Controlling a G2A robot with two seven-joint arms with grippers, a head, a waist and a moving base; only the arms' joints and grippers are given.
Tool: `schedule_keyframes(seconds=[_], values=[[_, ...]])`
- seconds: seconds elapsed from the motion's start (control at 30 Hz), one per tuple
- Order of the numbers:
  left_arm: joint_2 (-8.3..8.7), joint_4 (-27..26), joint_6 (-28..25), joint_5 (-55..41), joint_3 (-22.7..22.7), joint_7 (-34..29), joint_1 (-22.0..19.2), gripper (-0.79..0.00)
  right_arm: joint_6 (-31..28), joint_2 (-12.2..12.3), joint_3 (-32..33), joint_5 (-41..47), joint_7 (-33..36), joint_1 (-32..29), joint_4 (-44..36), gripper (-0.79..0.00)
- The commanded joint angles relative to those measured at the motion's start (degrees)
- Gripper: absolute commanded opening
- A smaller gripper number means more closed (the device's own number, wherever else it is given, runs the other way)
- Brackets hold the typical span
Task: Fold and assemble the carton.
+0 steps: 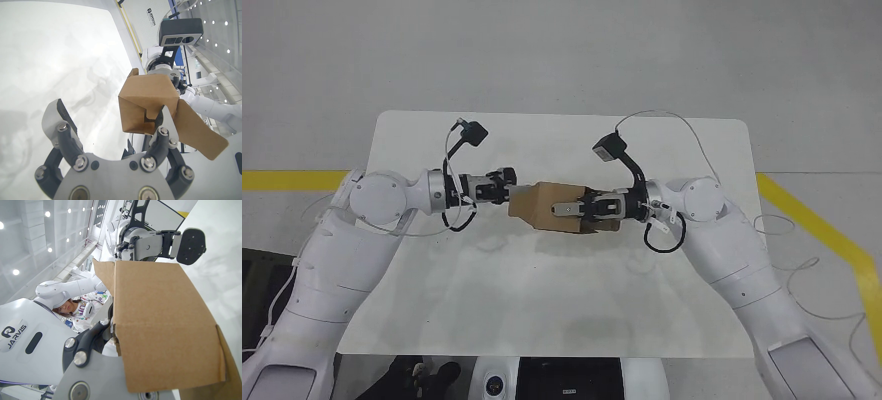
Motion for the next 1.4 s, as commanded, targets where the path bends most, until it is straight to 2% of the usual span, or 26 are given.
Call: schedule_keyframes(seconds=[0.0,0.6,0.87,1.07,1.23,1.37], values=[[0.02,-0.2,0.0,0.0,0.0,0.0,0.1,0.000,-0.1,-0.1,-0.2,0.0,0.0,0.1,0.0,-0.785],[0.14,-0.9,0.8,0.0,-0.6,-0.1,0.6,0.000,-0.5,-0.2,0.0,-0.4,-0.6,-0.2,0.2,-0.785],[0.37,1.3,1.2,0.3,-2.1,0.4,-0.1,0.000,1.1,0.8,2.6,-5.4,-4.1,-1.9,-0.1,-0.785],[0.69,2.3,1.5,-1.3,-4.1,0.1,-0.2,0.000,4.6,1.6,4.7,-11.1,-8.6,-3.5,-1.6,-0.785],[0.85,-0.2,0.5,-2.1,-4.8,-0.4,0.3,0.000,7.9,1.8,4.5,-14.1,-10.2,-3.8,-3.4,-0.785],[0.95,-2.7,-1.1,2.4,-4.3,0.9,1.1,0.000,9.1,1.7,3.5,-15.4,-10.7,-3.4,-4.4,-0.785]])
